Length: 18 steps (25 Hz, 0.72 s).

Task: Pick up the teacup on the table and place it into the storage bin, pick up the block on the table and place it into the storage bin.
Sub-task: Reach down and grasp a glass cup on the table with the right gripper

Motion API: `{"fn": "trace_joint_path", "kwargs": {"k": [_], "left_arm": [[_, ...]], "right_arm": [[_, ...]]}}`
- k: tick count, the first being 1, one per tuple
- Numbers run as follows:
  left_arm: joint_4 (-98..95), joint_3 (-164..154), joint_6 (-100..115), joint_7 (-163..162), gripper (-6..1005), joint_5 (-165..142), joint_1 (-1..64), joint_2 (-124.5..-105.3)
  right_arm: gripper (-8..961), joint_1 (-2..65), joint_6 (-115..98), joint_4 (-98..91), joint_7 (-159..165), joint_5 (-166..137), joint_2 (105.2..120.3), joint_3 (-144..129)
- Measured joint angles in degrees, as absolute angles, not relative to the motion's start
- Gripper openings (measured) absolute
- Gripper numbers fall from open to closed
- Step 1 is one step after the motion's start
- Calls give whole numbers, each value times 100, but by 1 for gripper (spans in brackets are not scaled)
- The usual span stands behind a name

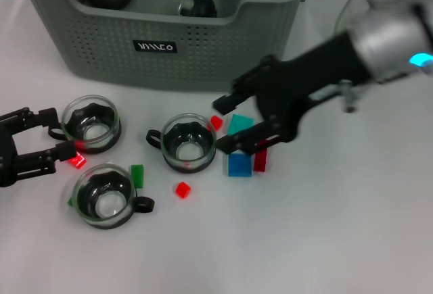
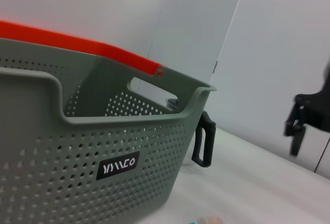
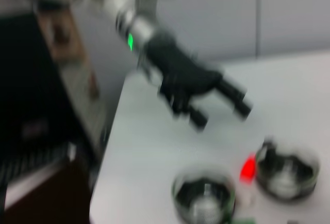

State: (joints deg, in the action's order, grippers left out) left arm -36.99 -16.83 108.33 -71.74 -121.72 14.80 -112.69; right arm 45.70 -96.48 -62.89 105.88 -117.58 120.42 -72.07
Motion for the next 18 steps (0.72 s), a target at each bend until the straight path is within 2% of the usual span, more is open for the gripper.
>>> {"fn": "trace_joint_path", "kwargs": {"k": [4,8,18], "left_arm": [[-3688,-1687,10833,-7172,826,-12172,1496,-11300],[-3676,-1713,10802,-7158,826,-12172,1546,-11345],[-3665,-1717,10766,-7151,827,-12170,1602,-11403]], "right_arm": [[619,5504,-9399,-6150,11181,-12609,12117,-7965],[619,6011,-8863,-5935,11534,-12981,12159,-8854],[620,5876,-7636,-5874,11632,-12914,12172,-10439]]}}
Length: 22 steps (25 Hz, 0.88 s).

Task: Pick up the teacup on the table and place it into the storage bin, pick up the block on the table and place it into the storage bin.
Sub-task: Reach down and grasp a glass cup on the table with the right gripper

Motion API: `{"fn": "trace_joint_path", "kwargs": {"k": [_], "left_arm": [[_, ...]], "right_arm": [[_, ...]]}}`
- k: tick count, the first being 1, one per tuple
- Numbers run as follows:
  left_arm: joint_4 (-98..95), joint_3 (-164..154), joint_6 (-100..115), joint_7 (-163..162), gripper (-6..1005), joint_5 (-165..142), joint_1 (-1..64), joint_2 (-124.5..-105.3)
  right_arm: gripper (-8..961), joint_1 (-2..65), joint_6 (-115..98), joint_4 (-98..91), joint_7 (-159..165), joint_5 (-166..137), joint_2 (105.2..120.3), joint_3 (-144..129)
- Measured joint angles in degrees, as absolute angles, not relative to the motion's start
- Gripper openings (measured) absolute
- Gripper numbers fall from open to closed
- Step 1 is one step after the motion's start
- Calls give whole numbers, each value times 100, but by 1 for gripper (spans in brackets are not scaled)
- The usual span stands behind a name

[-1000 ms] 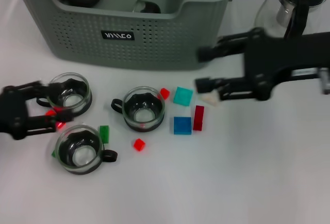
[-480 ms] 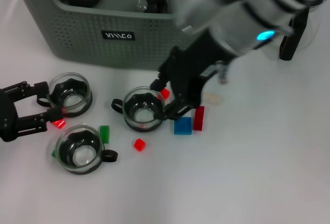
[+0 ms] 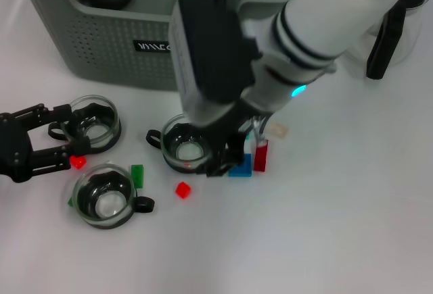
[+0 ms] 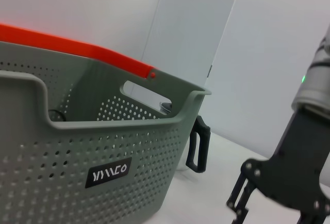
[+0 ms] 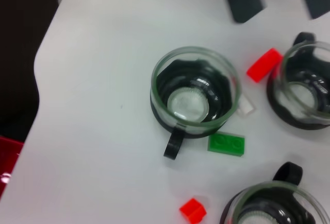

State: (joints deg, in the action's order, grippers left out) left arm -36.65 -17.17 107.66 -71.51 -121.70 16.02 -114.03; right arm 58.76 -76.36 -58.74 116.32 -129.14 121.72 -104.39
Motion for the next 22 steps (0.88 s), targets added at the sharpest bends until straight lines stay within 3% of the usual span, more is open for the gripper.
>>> {"fn": "trace_joint_path", "kwargs": {"k": [12,22], "left_arm": [[-3612,-1723,10660,-7171,826,-12179,1610,-11435],[-3595,-1738,10587,-7167,826,-12182,1608,-11448]], "right_arm": [[623,5764,-6640,-5528,11616,-12773,12173,-11371],[622,5892,-7140,-5287,11766,-12464,12146,-11340]]}}
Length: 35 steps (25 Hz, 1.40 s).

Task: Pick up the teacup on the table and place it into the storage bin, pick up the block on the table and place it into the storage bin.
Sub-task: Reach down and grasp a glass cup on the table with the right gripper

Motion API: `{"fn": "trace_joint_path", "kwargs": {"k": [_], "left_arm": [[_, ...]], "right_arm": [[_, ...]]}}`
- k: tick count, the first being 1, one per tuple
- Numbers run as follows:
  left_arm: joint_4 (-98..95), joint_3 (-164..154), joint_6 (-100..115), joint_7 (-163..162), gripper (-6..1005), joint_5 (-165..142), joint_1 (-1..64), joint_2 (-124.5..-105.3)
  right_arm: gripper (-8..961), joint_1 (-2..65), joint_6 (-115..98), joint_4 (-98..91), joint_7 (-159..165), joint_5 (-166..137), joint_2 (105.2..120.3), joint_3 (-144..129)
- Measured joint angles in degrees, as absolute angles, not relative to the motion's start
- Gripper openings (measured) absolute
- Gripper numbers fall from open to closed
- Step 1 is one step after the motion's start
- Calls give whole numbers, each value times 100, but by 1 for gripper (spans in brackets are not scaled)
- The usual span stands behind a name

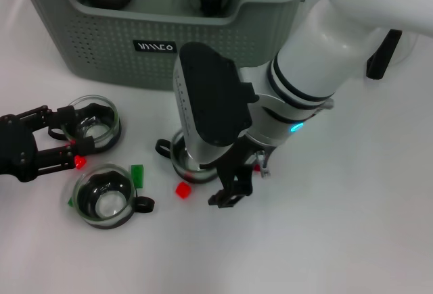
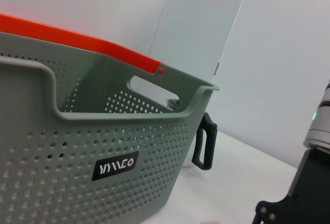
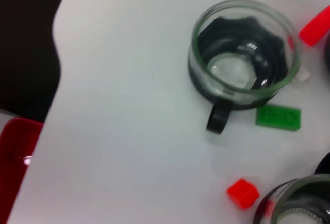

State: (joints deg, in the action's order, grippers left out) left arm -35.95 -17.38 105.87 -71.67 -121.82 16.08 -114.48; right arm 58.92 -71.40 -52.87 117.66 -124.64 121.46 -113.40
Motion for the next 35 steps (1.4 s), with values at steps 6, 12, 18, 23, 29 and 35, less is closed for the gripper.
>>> {"fn": "trace_joint_path", "kwargs": {"k": [6,12,18,23,29,35], "left_arm": [[-3592,-1740,10587,-7169,826,-12182,1608,-11449],[-3572,-1748,10588,-7165,827,-12182,1613,-11474],[-3550,-1749,10596,-7163,827,-12182,1591,-11485],[-3550,-1749,10602,-7164,827,-12182,1588,-11491],[-3544,-1749,10626,-7173,826,-12182,1593,-11497],[-3541,-1749,10668,-7181,826,-12182,1615,-11496]], "right_arm": [[618,5873,-7620,-5312,11755,-12431,12117,-11069],[608,5839,-7152,-5269,11751,-12461,12131,-11219],[600,5835,-6932,-5167,11727,-12447,12151,-11368],[594,5837,-6846,-5060,11749,-12435,12158,-11405],[502,5837,-6779,-4974,11779,-12399,12165,-11408],[265,5836,-6829,-4958,11841,-12263,12136,-11384]]}}
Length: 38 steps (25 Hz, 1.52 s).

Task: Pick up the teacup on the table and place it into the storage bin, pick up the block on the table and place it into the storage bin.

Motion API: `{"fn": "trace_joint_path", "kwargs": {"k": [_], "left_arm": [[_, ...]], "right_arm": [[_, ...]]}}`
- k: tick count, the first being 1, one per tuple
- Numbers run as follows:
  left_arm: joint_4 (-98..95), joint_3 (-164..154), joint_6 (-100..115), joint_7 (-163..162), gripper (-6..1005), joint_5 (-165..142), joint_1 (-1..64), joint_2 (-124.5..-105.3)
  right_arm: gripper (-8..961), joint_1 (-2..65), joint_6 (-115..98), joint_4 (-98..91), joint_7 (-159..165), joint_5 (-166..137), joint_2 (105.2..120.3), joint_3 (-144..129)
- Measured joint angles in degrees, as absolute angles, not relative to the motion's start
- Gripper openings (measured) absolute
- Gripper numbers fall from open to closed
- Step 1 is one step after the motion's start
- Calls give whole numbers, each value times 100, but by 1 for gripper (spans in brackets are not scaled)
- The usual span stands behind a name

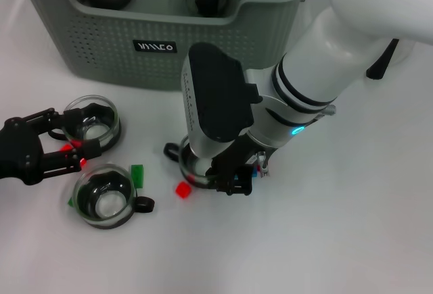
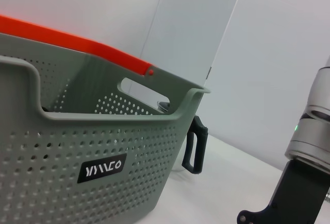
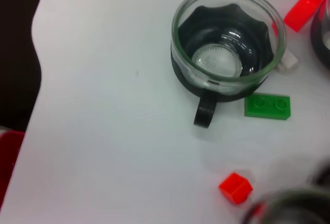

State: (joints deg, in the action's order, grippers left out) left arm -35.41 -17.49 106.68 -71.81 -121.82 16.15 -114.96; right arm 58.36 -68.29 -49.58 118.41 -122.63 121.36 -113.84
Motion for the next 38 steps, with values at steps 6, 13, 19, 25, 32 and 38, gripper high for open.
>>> {"fn": "trace_joint_path", "kwargs": {"k": [6,13,19,25,32,38], "left_arm": [[-3541,-1749,10670,-7181,826,-12182,1626,-11496],[-3542,-1748,10669,-7181,826,-12182,1611,-11496],[-3542,-1740,10636,-7166,826,-12182,1595,-11496],[-3542,-1720,10613,-7153,827,-12182,1640,-11496],[-3542,-1732,10607,-7175,827,-12182,1720,-11496],[-3542,-1713,10608,-7180,827,-12182,1723,-11501]], "right_arm": [[98,5821,-6890,-5032,11856,-12180,12106,-11310],[57,5479,-7731,-5591,11690,-12181,12037,-10239],[57,4736,-9409,-6566,11081,-11845,12027,-8048],[57,4241,-10363,-6761,10346,-9922,12023,-6188],[57,4027,-8516,-6628,10399,-8822,12047,-6046],[57,4978,-6667,-6323,11893,-10060,11941,-6486]]}}
